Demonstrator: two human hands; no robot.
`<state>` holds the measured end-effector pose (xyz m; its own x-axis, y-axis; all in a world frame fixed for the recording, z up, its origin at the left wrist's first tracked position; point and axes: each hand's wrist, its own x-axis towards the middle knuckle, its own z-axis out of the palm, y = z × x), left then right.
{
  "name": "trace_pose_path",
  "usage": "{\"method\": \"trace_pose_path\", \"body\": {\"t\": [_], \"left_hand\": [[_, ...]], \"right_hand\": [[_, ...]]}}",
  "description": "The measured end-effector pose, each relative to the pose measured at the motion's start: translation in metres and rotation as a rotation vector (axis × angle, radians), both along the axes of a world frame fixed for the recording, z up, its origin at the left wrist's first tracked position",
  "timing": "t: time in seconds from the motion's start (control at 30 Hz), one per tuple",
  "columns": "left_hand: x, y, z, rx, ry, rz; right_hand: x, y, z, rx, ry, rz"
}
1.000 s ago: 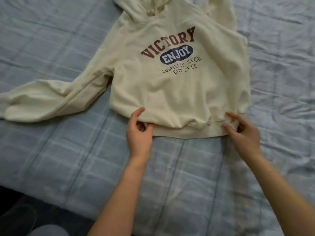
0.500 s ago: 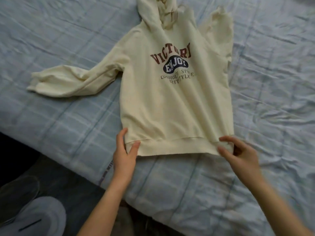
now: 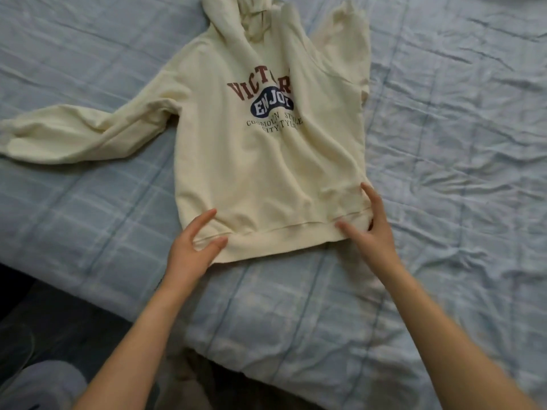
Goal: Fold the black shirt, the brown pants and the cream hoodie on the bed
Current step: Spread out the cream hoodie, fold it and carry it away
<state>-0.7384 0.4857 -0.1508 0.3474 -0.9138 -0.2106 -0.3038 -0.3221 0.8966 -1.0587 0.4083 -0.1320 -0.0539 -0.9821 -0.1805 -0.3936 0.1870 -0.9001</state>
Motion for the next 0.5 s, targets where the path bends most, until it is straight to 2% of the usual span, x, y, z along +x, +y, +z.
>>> {"method": "trace_pose_path", "body": {"t": [0.13,0.2,0.27,0.4,0.5], "left_hand": [[0.003,-0.001,0.014,-0.012,0.005,0.012],[0.002,-0.003,0.023,0.002,0.039,0.034],[0.001,-0.004,0.031,0.013,0.063,0.063],[0.009,0.012,0.041,0.015,-0.006,0.069],[0.019,0.039,0.039,0.088,-0.009,0.092]], "right_hand": [[-0.003,-0.017,0.008,0.144,-0.254,-0.117],[-0.005,-0.017,0.014,0.143,-0.184,-0.060],[-0.010,-0.011,0.025,0.119,-0.035,-0.013],[-0.026,0.013,0.051,0.058,0.031,-0.011],[-0.050,0.033,0.062,0.047,0.116,-0.052]]}}
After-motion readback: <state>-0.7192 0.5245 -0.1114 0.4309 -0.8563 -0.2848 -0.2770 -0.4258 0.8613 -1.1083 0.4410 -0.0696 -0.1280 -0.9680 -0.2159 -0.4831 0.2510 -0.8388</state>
